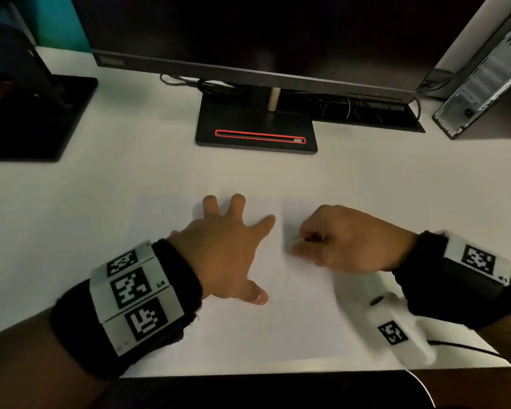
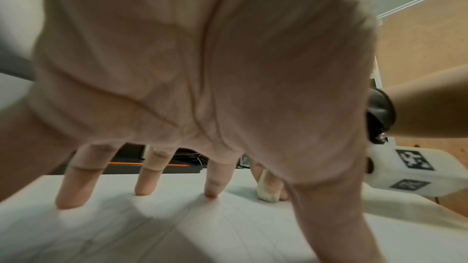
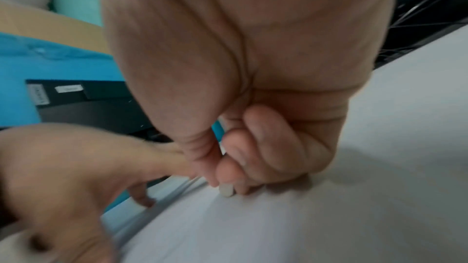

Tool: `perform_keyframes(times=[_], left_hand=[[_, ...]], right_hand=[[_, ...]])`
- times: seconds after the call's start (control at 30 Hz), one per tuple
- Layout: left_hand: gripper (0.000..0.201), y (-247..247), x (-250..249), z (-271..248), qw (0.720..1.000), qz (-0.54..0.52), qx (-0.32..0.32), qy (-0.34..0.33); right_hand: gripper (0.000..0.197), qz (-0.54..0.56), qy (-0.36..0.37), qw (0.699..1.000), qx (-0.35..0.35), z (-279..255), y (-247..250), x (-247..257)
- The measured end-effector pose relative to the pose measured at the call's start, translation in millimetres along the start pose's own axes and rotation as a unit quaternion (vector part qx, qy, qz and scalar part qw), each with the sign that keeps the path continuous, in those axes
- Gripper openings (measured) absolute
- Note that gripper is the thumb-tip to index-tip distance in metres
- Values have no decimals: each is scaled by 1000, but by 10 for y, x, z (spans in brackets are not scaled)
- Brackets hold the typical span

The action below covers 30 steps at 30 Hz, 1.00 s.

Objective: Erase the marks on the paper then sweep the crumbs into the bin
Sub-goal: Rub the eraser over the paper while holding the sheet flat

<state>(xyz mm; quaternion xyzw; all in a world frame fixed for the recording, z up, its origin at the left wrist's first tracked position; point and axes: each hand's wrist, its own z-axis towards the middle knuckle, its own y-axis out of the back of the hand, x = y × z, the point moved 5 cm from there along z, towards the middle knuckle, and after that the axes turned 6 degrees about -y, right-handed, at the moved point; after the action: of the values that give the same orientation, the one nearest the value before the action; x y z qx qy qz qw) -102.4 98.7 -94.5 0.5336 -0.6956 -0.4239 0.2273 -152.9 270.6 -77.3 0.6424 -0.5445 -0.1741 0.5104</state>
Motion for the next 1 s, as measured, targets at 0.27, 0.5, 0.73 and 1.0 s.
perform_keyframes(times=[0.27, 0.5, 0.73, 1.0], left_hand=[[117, -6, -5, 9, 1000, -9, 9, 9], [117, 7, -18, 2, 1000, -4, 11, 12], [117, -10, -9, 13, 1000, 5, 7, 10], [118, -21, -4, 20, 1000, -2, 10, 11]], right_hand=[[45, 11, -5, 1000, 17, -18, -44, 67], [46, 15, -16, 1000, 17, -23, -63, 72], [47, 30, -26, 999, 3, -20, -55, 80], [47, 39, -34, 998, 28, -28, -83, 124]])
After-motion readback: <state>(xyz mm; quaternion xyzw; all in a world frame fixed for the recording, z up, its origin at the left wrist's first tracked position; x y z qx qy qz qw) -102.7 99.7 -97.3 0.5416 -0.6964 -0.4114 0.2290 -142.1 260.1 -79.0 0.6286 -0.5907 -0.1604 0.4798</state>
